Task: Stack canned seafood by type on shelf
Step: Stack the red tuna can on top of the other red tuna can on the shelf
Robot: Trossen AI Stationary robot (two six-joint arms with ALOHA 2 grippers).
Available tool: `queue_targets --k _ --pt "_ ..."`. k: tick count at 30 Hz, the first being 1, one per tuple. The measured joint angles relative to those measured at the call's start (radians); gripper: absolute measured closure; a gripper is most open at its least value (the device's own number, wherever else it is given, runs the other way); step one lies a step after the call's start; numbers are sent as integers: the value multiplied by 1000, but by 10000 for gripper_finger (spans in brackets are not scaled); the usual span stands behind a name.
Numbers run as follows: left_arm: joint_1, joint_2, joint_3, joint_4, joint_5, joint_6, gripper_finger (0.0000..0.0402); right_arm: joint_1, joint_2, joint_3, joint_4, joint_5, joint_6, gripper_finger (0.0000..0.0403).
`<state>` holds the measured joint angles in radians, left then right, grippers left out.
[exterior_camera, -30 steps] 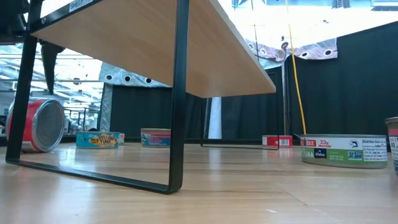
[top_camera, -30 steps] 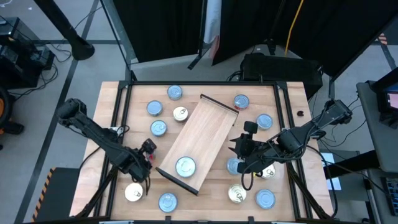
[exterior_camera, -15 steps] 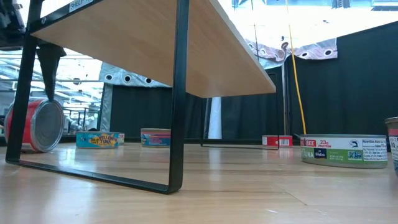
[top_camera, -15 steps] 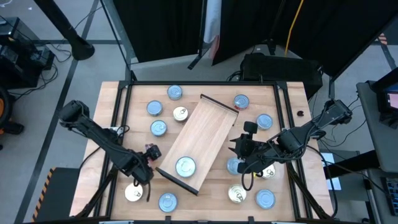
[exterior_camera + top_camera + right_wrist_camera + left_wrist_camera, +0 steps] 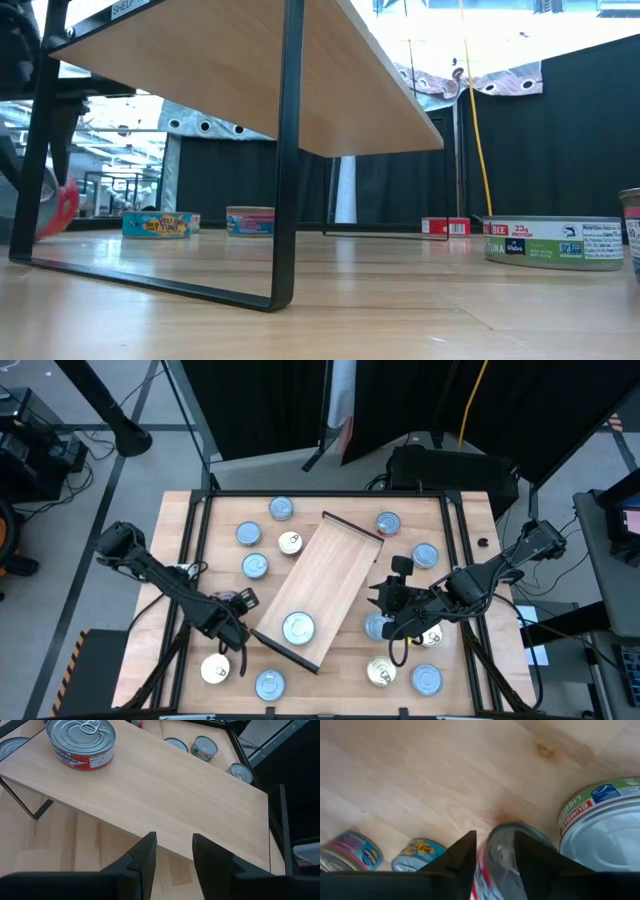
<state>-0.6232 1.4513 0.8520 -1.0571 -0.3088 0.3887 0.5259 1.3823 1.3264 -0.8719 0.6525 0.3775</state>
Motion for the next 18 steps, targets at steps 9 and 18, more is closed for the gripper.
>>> queue_targets --k 9,18 --pt "16 0 54 -107 -123 -431 303 0 0 0 0 0 -3 285" --pt "91 -145 205 -424 64 -950 231 0 0 0 1 0 -19 285"
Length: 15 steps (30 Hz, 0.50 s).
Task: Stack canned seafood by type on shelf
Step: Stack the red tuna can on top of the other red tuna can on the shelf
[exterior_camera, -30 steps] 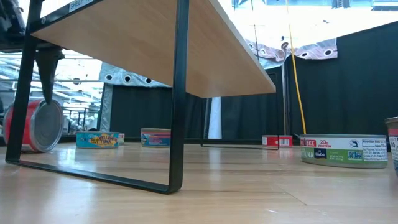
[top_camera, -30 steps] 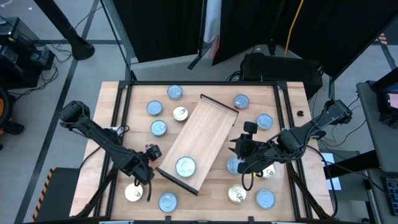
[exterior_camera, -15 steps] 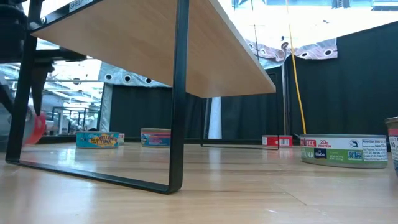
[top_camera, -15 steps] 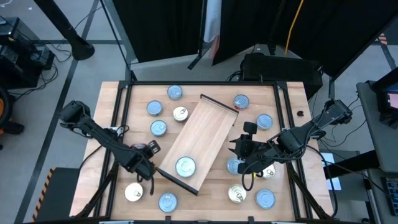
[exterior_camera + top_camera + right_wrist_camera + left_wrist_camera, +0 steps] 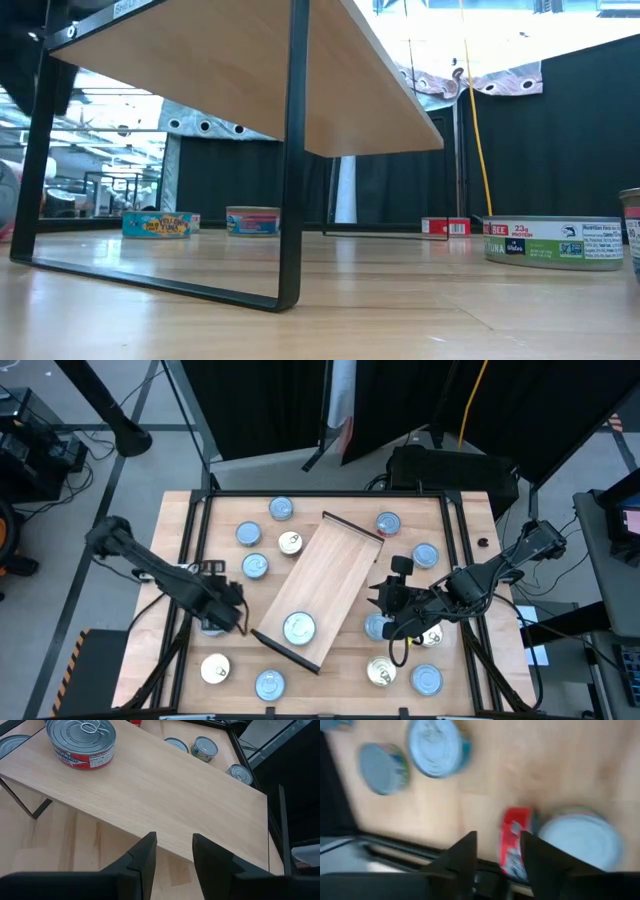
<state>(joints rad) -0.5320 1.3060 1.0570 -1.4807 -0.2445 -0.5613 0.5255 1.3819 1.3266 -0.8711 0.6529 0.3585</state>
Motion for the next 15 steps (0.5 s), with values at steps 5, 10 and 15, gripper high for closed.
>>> queue_targets --k 5,10,15 --pt "0 -192 -48 4 5 -73 140 2 0 0 0 -9 -1 285" --pt "0 -339 -162 80 31 -150 78 9 0 0 -1 -29 -5 285" --pt "0 -364 -271 189 46 -158 70 14 0 0 -1 -30 -7 285"
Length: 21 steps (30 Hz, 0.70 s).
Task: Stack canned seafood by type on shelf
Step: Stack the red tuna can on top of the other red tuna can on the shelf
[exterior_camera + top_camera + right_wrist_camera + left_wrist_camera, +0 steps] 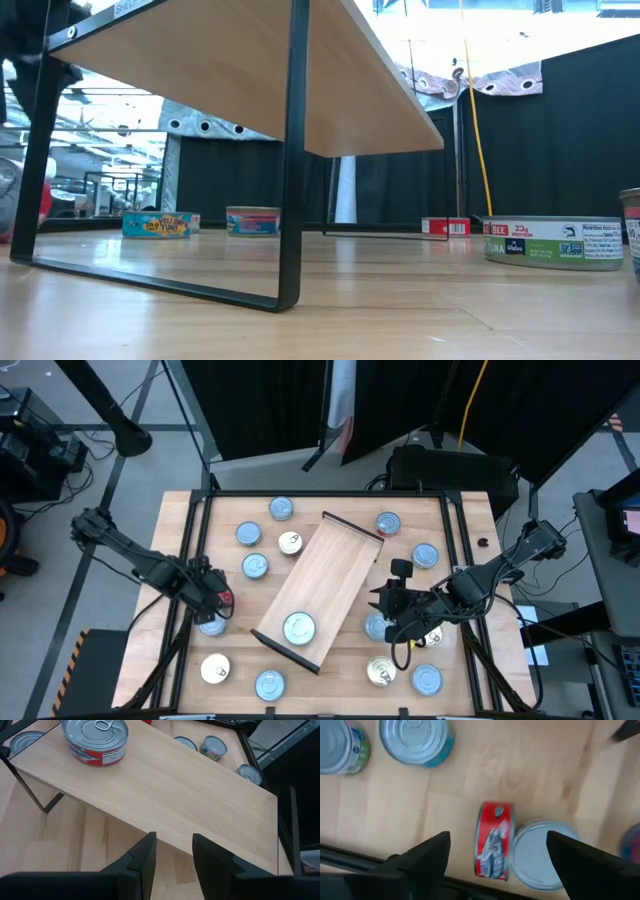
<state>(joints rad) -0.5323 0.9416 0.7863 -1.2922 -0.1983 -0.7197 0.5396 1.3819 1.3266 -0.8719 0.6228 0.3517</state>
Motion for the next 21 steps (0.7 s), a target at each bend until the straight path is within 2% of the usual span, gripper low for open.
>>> queue_targets --k 7,11,15,21 --pt "4 12 -35 60 -5 44 70 -1 0 0 0 0 -1 285" --pt "19 19 -56 90 6 0 70 -1 0 0 0 0 -1 285" --pt "54 69 -58 118 4 -31 79 -1 0 0 0 0 -5 285" --pt "117 180 -58 187 4 55 96 -1 0 0 0 0 -9 285"
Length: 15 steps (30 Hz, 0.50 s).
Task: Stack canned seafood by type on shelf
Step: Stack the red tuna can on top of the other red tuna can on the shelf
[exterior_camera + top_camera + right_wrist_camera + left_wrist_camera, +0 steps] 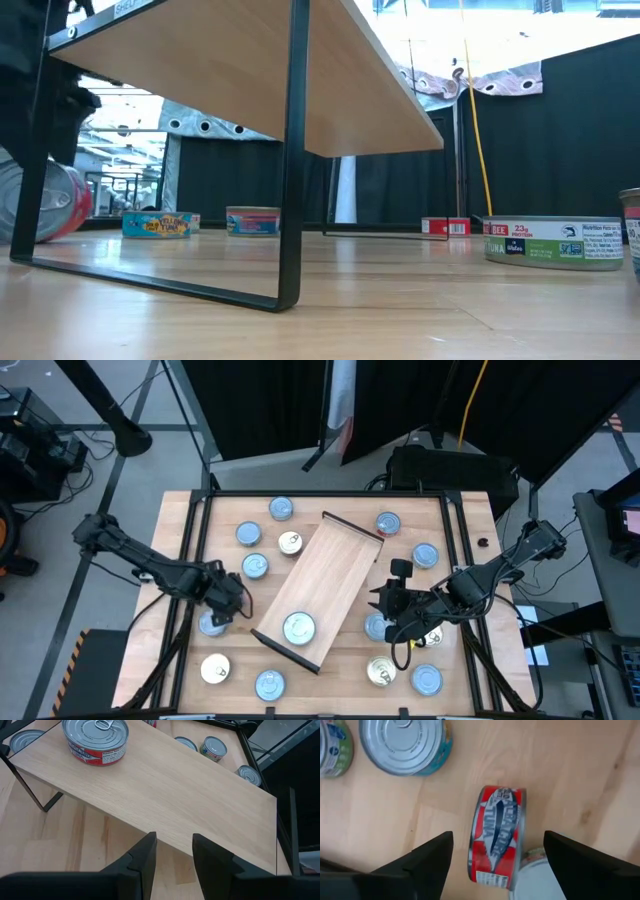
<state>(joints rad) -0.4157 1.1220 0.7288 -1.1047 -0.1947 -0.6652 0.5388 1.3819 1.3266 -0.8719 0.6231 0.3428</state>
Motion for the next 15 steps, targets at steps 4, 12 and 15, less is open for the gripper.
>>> queue_targets --k 4,12,15 --pt "40 77 0 -22 25 41 105 0 0 0 0 0 -1 285" --pt "69 150 0 72 87 169 170 0 0 0 0 0 -15 285" --pt "69 150 0 83 63 176 229 0 0 0 0 0 -15 285"
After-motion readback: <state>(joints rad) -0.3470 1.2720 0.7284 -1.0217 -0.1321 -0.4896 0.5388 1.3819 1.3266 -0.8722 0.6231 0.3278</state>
